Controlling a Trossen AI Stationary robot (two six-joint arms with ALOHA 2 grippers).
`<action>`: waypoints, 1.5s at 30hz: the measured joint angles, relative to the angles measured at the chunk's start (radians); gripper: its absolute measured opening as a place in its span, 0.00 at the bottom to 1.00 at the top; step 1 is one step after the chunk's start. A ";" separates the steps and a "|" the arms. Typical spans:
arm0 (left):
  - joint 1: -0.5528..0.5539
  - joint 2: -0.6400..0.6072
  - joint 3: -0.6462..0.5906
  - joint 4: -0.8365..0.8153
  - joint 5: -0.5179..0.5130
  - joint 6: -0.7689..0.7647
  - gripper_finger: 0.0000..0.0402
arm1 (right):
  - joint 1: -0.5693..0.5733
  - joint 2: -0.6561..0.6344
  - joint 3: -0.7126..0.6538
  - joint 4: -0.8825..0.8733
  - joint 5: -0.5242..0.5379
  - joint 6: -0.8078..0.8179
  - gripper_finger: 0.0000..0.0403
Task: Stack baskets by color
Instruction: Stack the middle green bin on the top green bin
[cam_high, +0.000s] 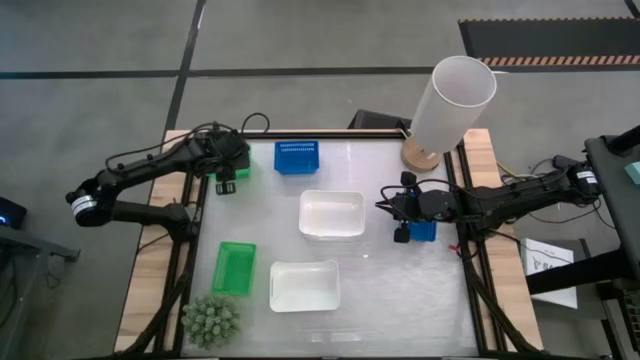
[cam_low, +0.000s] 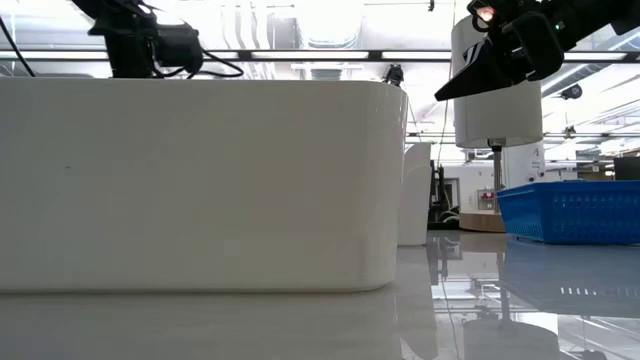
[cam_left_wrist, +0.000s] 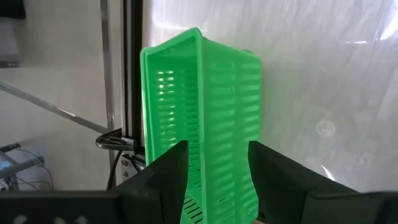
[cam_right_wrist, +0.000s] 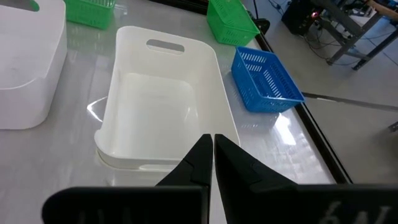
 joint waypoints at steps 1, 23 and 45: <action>0.000 0.000 -0.003 0.000 0.001 0.000 0.38 | 0.000 0.000 0.000 0.000 0.000 0.000 0.02; -0.001 0.000 -0.008 0.000 0.039 0.002 0.09 | 0.000 0.000 0.000 0.000 0.000 0.004 0.02; -0.001 0.000 0.049 -0.001 -0.009 0.010 0.00 | 0.000 0.000 0.000 0.000 0.000 0.004 0.02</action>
